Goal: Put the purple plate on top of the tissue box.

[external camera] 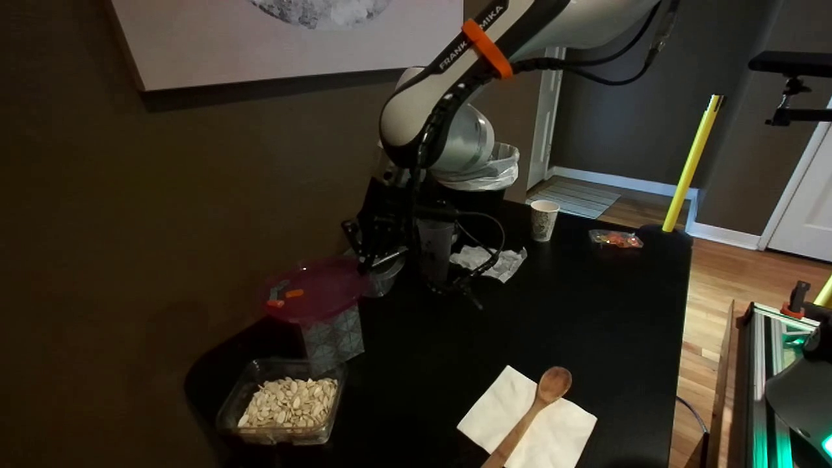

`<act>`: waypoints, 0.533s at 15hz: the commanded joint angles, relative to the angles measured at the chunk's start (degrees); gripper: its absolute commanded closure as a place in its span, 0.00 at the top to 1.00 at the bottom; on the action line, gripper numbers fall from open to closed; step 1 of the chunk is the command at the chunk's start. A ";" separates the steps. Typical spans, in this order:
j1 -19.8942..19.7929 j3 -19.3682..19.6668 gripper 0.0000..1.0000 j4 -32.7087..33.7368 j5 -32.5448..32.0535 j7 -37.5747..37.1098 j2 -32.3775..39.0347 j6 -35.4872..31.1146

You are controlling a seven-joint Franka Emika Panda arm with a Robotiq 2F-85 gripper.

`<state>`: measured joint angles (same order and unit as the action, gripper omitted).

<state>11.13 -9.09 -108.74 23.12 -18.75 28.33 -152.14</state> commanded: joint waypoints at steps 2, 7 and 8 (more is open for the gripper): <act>-2.48 -2.80 0.01 4.58 2.78 3.06 5.13 -0.46; -3.91 -4.73 0.01 5.53 3.67 6.66 7.87 -2.33; -4.32 -5.32 0.01 5.92 4.37 7.14 8.31 -2.96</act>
<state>8.69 -12.06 -104.77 25.25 -14.39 34.35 -153.10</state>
